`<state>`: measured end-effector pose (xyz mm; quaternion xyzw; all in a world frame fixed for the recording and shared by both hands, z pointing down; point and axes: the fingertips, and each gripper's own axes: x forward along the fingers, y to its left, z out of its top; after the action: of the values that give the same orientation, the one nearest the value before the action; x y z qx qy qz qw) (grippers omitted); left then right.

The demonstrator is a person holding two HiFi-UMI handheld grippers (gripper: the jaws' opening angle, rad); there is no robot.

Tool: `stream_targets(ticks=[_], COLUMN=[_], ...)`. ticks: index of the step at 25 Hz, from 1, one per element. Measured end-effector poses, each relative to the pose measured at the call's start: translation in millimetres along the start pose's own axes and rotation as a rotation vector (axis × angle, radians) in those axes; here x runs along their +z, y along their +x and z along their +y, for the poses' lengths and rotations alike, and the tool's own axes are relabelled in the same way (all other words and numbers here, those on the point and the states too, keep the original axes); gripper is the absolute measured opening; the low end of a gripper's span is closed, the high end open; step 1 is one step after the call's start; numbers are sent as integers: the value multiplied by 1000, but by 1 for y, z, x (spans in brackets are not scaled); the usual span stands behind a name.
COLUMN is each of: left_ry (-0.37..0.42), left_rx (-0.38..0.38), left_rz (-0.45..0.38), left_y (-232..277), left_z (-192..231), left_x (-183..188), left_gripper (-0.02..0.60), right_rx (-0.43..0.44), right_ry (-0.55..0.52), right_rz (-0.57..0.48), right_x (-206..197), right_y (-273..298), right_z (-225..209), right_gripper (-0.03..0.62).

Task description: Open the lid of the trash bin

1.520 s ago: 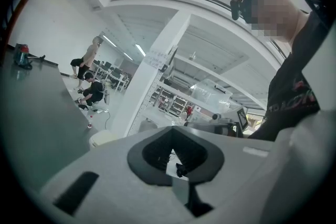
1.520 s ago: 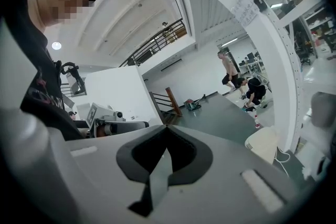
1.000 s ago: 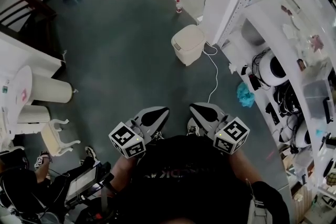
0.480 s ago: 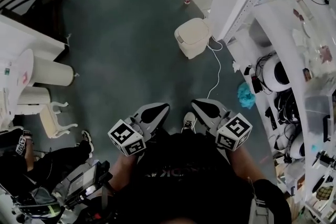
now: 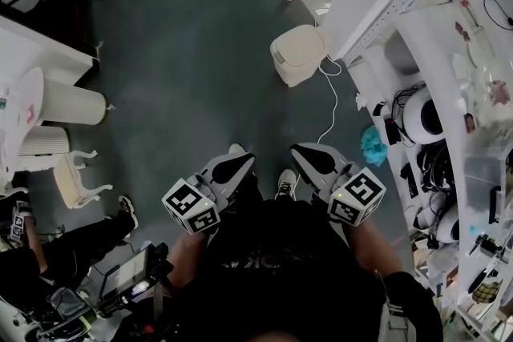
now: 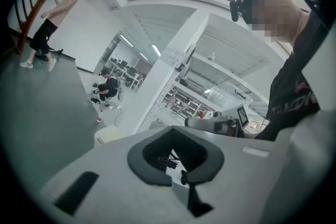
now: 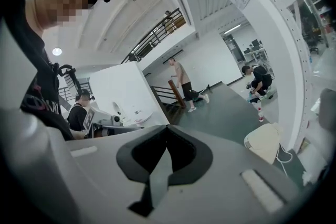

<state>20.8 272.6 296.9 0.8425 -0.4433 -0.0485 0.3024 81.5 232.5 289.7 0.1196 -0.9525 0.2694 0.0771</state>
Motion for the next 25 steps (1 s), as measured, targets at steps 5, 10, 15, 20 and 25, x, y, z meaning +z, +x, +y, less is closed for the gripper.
stream_targets(ticks=[5,10,15,20,25], left_ry=[6,3,8,23,19], left_rx=[-56,-111,-167,-203,-201], left_rz=[14,38,79,113,123], left_y=[-5,-7,-10,-15,-4], left_z=[43,90,124,148,166], left_x=[27,51,62,70,74], left_gripper=[0,0,0,0,0], right_rx=[-68,-128,-192,-248,-273], right_ry=[11,21,10,2,13], right_rz=[-15,-39,-67,-96,-100], right_x=[16,35,46,54,58], right_y=[41,85,118,136,137], right_z=[-4,-6,-9,-9,-17], right_gripper=[8,8,8,8,8])
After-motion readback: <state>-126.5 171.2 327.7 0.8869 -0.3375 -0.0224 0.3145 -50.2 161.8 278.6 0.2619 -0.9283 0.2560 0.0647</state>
